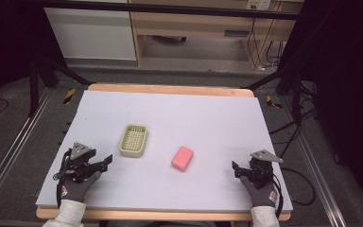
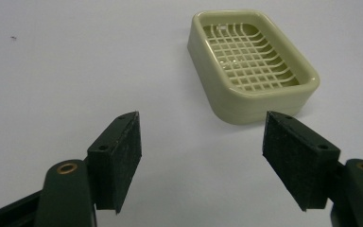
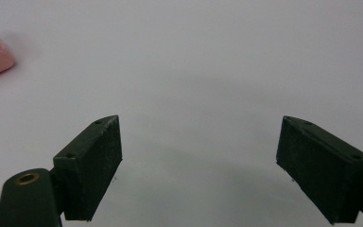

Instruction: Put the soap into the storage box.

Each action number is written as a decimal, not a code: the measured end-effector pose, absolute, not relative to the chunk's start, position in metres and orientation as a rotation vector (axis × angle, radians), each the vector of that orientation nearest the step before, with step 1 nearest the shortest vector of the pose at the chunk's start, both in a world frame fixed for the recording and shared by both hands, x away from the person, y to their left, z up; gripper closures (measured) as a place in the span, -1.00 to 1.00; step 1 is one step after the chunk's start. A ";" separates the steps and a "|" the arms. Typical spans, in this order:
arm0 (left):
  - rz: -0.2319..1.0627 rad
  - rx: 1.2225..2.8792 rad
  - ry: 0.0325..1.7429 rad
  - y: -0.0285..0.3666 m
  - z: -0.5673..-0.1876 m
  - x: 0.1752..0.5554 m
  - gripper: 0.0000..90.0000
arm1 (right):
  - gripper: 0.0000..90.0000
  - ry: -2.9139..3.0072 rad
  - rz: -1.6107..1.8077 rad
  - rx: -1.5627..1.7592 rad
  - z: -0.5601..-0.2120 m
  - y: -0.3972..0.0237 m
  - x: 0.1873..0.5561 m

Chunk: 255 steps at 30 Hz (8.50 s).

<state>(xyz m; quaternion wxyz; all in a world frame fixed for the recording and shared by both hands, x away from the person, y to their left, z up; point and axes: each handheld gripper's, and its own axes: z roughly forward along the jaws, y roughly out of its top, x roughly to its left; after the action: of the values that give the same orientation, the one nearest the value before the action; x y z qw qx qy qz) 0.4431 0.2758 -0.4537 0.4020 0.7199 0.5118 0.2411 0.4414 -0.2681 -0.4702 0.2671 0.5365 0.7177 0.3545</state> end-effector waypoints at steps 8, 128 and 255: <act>0.586 1.824 1.256 0.270 -0.448 0.441 -0.34 | -0.70 1.922 0.930 1.478 -0.472 -0.271 0.442; 0.458 2.051 0.947 0.104 -0.414 0.476 -0.39 | -0.62 1.900 0.897 1.479 -0.470 -0.265 0.441; 0.374 2.257 0.945 0.030 -0.461 0.491 -0.17 | -0.65 1.896 0.869 1.500 -0.472 -0.264 0.442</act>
<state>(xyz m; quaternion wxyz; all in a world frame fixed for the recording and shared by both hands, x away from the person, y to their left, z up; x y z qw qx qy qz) 0.4910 0.0297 -0.4608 0.3269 0.8617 0.3609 0.1426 0.4425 -0.2635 -0.4720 0.2822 0.5601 0.7081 0.3245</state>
